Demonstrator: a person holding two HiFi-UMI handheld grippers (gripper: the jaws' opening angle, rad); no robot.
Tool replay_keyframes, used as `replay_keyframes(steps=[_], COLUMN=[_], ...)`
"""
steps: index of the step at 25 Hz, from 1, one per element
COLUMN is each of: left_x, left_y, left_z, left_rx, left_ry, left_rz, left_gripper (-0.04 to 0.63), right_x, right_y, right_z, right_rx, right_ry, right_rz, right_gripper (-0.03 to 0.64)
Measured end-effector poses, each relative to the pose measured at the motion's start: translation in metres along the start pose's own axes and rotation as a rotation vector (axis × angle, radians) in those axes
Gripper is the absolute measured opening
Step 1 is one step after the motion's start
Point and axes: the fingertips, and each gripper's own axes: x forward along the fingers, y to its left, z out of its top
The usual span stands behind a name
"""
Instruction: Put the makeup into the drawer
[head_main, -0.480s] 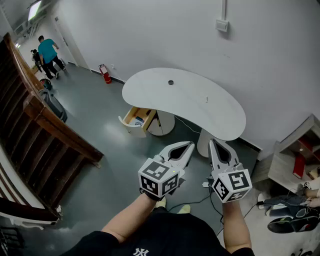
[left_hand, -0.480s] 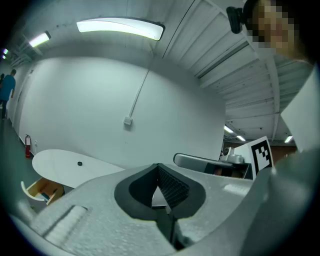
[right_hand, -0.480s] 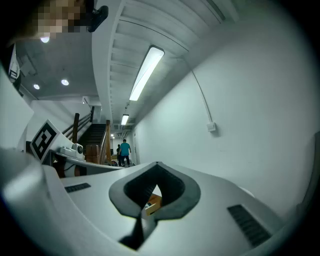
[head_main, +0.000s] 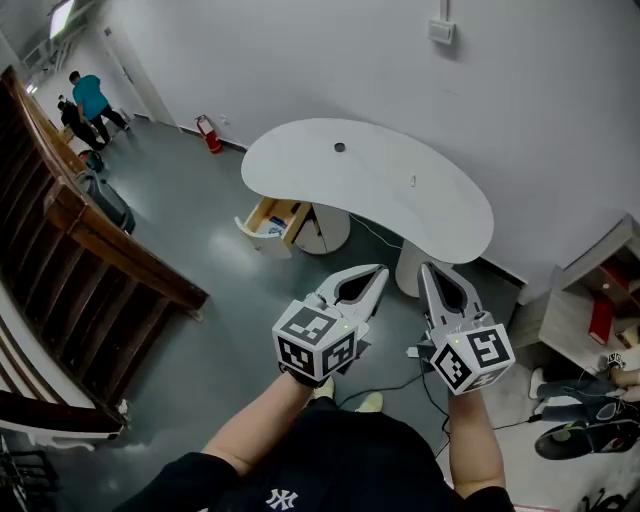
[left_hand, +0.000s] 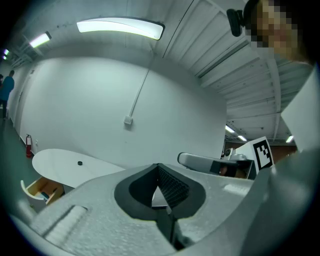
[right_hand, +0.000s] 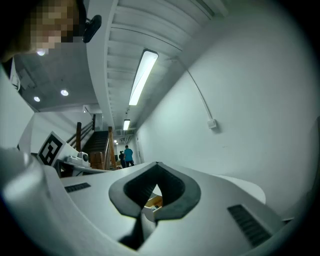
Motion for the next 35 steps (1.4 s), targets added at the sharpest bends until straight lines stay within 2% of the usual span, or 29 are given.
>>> replay_keyframes(steps=[9,18,23,35], left_x=[0.009,0.029,0.051,0.115], left_y=[0.016,0.046,0.077,0.186], left_z=[0.007,0.006,0.011,0.026], left_rx=[-0.001,-0.01,-0.003,0.034], left_ry=[-0.011,-0.006,-0.014,0.007], left_rz=[0.071,0.067,0.034,-0.029], left_gripper=[0.008,0.008,0.008,0.008], right_x=[0.003,0.038,0.076,0.193], right_y=[-0.027,-0.042,-0.051,-0.084], right_z=[0.003,-0.01,-0.017,-0.035], right_rx=[0.069,0.091,0.079,0.076], right_ry=[-0.024,-0.006,0.014,0.068], right_rz=[0.018,0.012,-0.019,-0.107], right_gripper=[0.015,0.015,0.015,0.015])
